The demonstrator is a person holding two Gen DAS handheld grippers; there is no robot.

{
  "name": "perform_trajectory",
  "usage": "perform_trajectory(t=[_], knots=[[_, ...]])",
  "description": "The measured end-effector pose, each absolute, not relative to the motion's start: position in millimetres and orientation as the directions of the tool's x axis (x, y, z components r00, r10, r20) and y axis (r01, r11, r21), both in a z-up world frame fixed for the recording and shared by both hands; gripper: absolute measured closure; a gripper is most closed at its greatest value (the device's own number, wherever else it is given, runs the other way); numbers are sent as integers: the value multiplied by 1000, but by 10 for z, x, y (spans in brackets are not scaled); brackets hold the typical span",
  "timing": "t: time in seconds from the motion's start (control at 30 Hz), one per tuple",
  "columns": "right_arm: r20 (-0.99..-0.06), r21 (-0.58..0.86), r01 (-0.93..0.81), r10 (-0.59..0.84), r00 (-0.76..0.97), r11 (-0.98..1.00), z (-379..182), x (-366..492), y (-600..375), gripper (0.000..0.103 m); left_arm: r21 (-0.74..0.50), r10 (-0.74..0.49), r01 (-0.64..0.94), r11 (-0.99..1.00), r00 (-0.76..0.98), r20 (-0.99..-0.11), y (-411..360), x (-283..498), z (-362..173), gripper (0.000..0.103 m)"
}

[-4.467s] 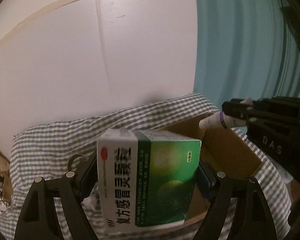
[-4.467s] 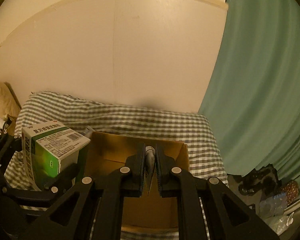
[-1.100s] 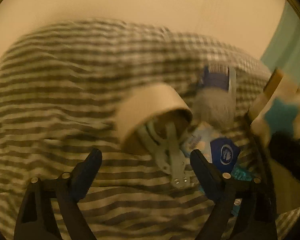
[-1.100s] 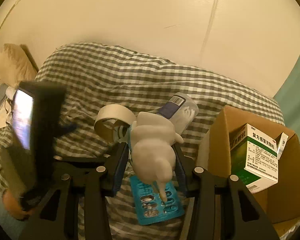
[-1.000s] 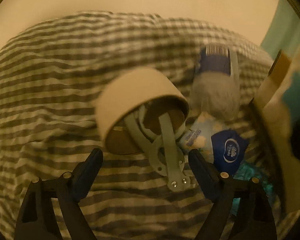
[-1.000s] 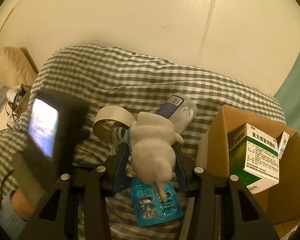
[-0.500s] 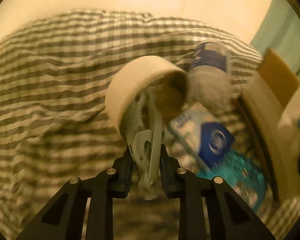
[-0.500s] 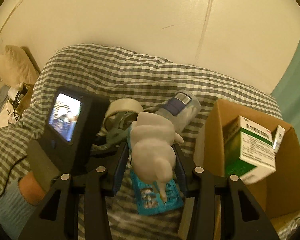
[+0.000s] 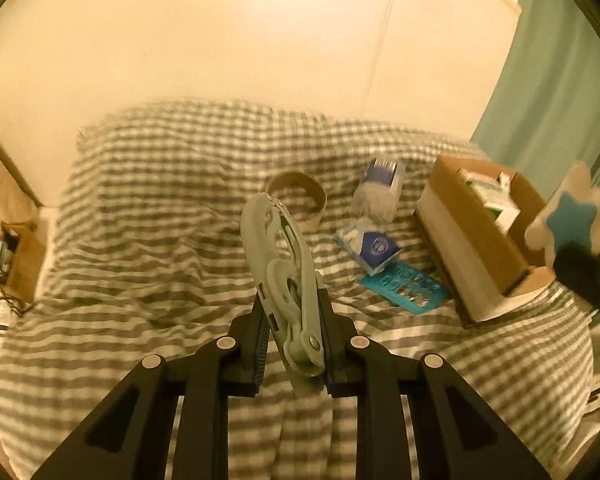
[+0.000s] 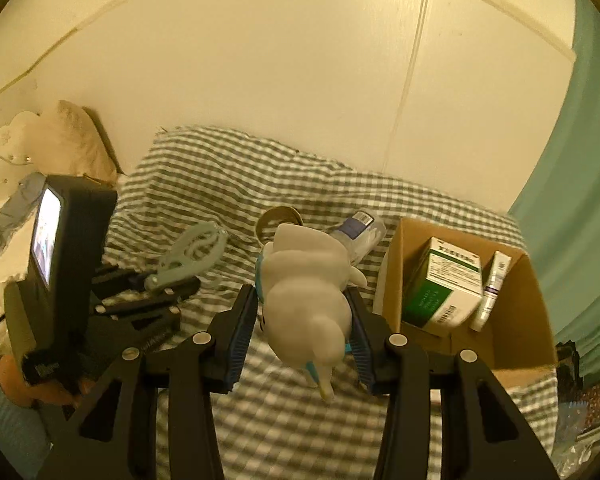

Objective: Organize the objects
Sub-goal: 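Carry the plush toy and clip into the cardboard box and release both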

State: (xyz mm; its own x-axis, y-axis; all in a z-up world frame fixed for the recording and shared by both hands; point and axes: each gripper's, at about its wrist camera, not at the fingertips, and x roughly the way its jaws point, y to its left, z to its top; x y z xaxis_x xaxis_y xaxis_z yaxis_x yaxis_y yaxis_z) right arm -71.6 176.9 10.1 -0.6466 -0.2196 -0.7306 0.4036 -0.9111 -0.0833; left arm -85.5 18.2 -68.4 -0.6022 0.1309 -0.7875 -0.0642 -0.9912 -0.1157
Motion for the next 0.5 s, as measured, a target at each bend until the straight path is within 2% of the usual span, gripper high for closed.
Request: perform_trajectory(t=[0.2,0.3,0.5], knots=[[-693,-99,395,-222,-686,-913,410,-436,1968,59,-107,167,-130,-986,-676,-718,359,-540,-46,82],[-670,-109,366,-204,-714,-924,595,-417,2206,59,-165,281,-234,-958,-657,-700,583,-524,202,82],[-625,-161,306,-143,-768,-938,985,-690,2720,59,-122,326,-331,-936,-677,-660,1203,-633,582,82]])
